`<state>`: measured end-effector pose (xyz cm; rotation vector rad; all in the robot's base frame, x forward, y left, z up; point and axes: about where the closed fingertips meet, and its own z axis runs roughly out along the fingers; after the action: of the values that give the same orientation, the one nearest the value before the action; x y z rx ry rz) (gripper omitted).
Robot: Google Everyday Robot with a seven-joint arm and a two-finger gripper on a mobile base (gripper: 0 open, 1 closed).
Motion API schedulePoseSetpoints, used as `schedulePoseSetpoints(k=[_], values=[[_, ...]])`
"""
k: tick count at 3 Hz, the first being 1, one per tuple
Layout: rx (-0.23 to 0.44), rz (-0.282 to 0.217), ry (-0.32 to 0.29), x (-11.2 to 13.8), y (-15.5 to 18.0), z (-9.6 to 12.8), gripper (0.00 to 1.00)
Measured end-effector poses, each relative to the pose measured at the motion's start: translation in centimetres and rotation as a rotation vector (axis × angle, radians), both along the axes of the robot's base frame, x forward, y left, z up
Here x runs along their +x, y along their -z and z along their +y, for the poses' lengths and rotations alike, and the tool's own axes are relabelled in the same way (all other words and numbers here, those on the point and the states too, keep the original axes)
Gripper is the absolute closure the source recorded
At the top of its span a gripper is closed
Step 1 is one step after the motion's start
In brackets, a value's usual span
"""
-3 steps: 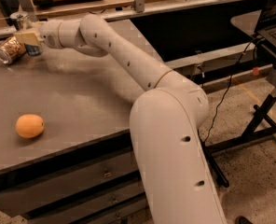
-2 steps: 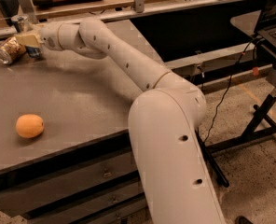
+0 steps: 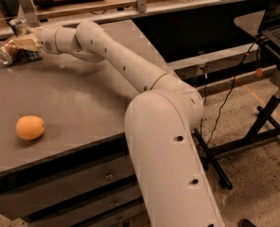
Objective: Move redbull can near orange can
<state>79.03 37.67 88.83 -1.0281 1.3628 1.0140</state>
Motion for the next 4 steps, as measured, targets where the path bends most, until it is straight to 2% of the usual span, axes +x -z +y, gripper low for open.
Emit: schedulePoseSetpoints(k=[2,3,4], values=[[0.012,0.001,0.011,-0.1,0.2,0.2,0.09],[0.015,-0.006,0.032,-0.4,-0.3,-0.6,0.00],[0.013,-0.013,0.058,-0.9,-0.8,-1.6,0.00]])
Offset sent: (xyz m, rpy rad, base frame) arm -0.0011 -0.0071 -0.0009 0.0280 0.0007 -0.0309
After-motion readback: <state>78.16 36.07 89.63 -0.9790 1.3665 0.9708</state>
